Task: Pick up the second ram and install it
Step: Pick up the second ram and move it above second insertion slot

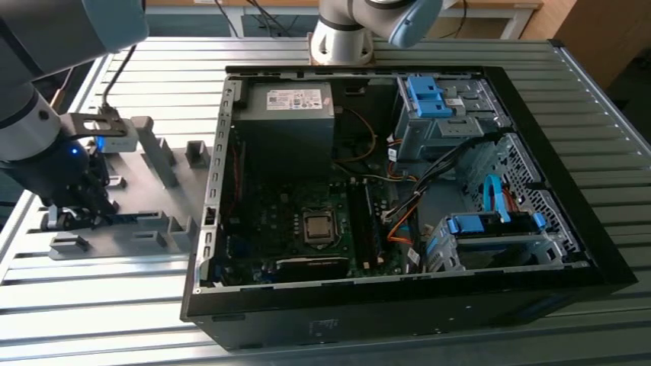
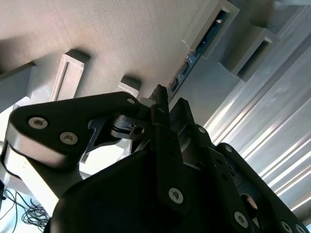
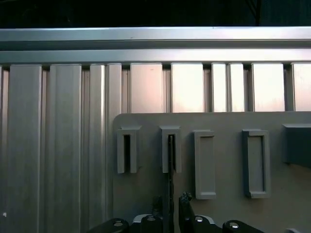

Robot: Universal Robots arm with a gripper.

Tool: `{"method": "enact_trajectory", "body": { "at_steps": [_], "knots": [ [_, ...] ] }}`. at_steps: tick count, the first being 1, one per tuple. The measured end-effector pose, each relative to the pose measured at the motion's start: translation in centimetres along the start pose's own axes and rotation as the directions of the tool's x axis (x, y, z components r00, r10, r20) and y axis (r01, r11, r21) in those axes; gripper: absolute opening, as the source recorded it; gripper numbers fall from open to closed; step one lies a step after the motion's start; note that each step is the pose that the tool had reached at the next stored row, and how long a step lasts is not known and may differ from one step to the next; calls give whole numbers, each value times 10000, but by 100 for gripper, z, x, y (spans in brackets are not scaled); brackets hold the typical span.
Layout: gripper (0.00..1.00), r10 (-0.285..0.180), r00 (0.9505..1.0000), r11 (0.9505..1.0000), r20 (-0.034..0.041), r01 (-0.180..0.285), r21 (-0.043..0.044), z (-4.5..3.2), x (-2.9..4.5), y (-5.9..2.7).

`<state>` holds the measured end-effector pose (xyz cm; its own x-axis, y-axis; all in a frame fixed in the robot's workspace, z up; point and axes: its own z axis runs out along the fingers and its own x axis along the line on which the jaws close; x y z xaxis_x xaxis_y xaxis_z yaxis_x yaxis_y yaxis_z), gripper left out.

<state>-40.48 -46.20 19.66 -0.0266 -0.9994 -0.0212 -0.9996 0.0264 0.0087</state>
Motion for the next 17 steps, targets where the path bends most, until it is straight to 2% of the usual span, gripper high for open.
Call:
{"method": "enact_trajectory", "body": {
  "at_steps": [17],
  "knots": [
    [27,0,10000,10000,-56,0,0,89,-24,0]
  ]
}}
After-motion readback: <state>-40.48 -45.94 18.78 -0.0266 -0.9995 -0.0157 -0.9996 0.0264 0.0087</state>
